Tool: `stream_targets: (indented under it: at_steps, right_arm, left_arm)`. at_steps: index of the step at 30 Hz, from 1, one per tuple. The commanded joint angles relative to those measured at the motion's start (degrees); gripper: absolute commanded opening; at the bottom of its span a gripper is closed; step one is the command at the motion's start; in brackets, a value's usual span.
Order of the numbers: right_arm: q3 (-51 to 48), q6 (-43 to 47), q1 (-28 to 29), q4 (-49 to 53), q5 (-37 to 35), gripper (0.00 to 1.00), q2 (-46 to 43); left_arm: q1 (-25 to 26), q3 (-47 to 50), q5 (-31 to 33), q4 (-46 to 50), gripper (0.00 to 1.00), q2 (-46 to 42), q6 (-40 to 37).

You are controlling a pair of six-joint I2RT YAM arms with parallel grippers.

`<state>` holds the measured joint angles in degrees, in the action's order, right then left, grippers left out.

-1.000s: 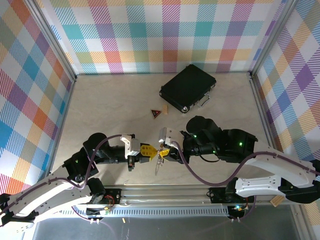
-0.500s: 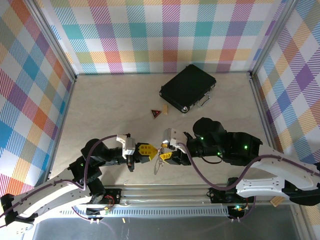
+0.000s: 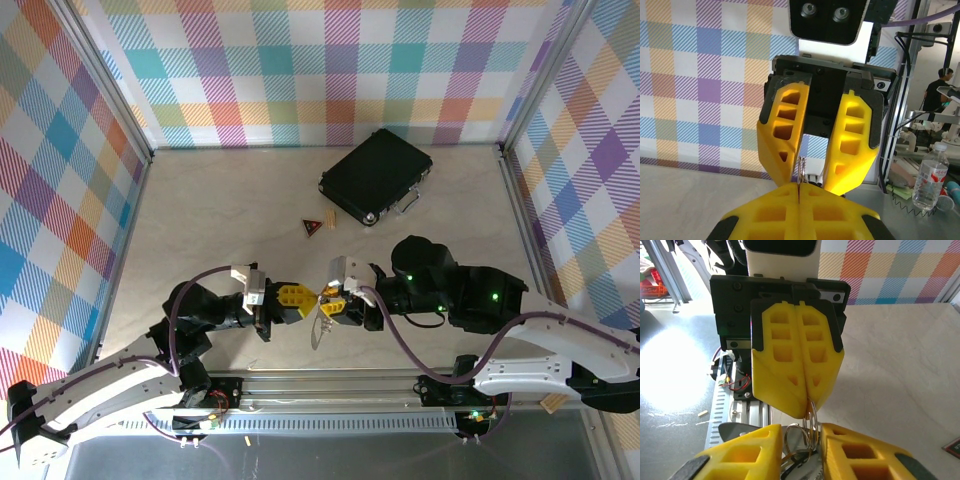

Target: Put the keys on the keyring

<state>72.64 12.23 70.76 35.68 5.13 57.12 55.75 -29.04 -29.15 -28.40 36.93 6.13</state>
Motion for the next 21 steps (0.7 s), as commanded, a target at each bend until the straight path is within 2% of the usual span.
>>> stream_targets:
  at_steps: [1,11,14,15,17,18,21]
  right_arm:
    - [-0.99,-0.54,0.43,-2.33,0.85,0.21,-1.23]
    - [-0.95,0.23,0.43,-1.44,-0.61,0.02,-1.62]
    - [0.84,1.32,0.43,1.41,-1.30,0.00,-0.51]
    - [1.60,1.73,0.43,2.57,-1.44,0.00,-0.12]
    - [3.54,2.89,0.43,5.44,-1.52,0.00,1.26]
    - [4.35,3.26,0.41,6.58,-1.35,0.00,1.83]
    - [6.95,4.33,0.43,9.95,-1.31,0.00,3.89]
  left_arm:
    - [0.50,0.55,-1.45,-6.63,0.00,0.06,2.11]
    - [0.50,0.59,-1.65,-6.15,0.00,0.10,2.14]
    - [0.50,-2.13,-2.05,4.34,0.00,-0.51,-2.32]
    - [0.50,-3.30,-1.60,8.48,0.03,-0.99,-4.77]
    - [0.50,-5.91,0.44,18.28,0.29,-1.73,-9.86]
    - [0.50,-7.24,1.13,21.91,0.34,-1.79,-11.85]
    - [0.50,-11.52,2.83,32.04,0.36,-0.80,-16.98]
